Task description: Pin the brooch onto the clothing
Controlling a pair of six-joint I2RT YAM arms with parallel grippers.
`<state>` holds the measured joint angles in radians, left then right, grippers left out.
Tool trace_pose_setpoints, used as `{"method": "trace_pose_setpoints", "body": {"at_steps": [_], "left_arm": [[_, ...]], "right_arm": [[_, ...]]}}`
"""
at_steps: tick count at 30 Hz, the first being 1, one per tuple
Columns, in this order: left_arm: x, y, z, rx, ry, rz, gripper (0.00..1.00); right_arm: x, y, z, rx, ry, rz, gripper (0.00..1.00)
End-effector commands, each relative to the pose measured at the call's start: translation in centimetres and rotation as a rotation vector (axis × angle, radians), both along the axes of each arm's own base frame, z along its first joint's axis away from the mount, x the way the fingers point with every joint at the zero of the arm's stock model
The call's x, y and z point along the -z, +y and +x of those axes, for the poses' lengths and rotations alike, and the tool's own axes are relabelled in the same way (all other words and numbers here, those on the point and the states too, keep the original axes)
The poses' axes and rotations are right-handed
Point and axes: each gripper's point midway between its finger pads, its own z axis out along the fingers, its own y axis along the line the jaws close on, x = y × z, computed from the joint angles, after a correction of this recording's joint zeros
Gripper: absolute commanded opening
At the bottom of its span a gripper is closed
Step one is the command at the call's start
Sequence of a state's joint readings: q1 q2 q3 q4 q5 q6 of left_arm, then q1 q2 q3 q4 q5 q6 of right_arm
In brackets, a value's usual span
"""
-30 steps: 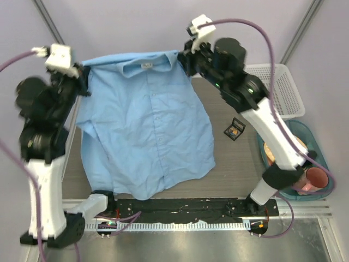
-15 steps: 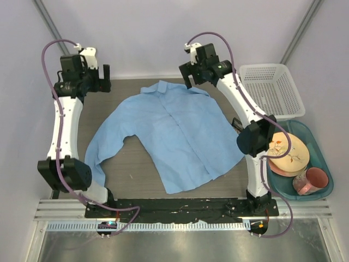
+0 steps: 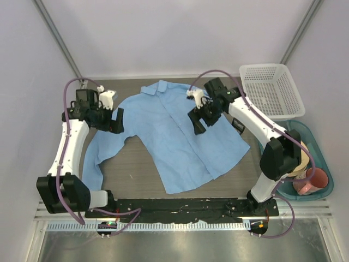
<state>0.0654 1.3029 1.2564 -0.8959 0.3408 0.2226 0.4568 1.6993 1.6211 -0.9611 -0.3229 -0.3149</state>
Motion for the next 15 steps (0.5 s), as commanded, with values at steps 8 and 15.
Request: {"method": "trace_pose_setpoints", "body": {"at_steps": [8,15], "left_arm": [[6.3,4.9,0.4,-0.128,0.213,0.114,0.89],[8.4,11.3,-3.2,-0.238,0.338,0.064,0.78]], "right_arm": [[8.4,1.1,-6.2,-0.081,0.210,-0.028,0.76],[11.1,2.6,-8.9,-0.126,0.257,-0.060,0.72]]}}
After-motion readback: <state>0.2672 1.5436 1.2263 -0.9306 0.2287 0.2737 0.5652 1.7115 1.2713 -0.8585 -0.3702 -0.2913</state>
